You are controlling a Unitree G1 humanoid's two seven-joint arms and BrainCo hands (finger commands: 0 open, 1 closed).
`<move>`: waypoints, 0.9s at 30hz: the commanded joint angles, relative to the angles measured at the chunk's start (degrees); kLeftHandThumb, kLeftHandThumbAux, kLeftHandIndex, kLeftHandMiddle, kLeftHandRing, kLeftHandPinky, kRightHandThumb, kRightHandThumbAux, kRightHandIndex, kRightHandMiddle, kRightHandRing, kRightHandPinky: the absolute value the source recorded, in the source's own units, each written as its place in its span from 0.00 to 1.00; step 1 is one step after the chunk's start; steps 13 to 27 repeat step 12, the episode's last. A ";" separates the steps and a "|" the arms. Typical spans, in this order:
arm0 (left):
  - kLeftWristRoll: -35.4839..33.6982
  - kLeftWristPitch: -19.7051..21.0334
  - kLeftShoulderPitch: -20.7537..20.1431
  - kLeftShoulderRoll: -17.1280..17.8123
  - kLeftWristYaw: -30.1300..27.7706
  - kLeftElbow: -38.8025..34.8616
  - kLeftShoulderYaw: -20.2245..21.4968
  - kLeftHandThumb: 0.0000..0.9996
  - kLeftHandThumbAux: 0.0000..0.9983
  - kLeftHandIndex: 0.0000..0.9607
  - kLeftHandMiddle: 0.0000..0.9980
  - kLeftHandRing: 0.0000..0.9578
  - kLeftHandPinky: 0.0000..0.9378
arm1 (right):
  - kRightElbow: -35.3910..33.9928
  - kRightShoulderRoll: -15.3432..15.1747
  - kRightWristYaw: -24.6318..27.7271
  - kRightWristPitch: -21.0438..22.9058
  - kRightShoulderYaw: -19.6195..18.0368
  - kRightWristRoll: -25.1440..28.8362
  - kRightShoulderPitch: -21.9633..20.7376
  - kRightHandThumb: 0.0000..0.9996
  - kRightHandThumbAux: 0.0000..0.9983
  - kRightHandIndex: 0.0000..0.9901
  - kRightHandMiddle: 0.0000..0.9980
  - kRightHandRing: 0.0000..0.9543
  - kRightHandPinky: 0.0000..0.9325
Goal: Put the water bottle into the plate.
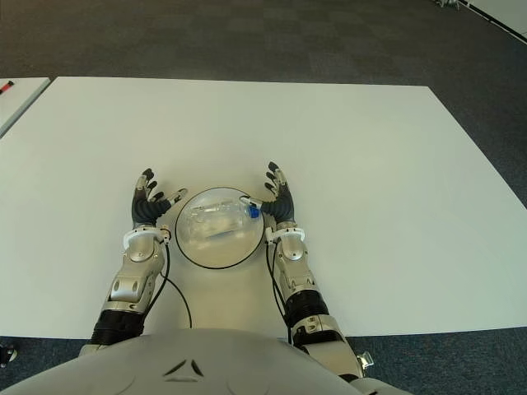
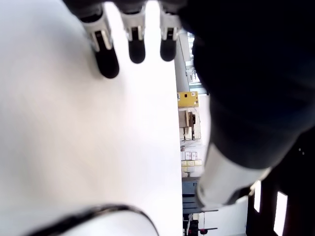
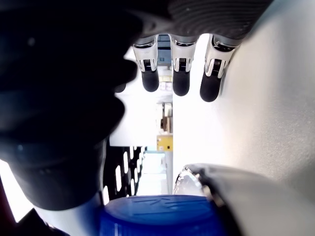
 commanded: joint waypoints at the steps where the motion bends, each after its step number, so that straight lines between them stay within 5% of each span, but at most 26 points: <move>1: 0.48 3.52 1.24 -0.32 -1.95 2.89 -0.59 0.00 0.91 0.08 0.07 0.08 0.14 | 1.50 0.36 -0.21 0.52 0.07 -0.62 0.41 0.00 0.94 0.07 0.07 0.09 0.14; 27: 1.08 3.55 1.12 -0.40 -2.64 3.51 -0.25 0.00 0.90 0.07 0.06 0.08 0.15 | 2.05 0.87 -0.09 -0.27 -0.20 -0.04 0.38 0.00 0.95 0.08 0.07 0.08 0.14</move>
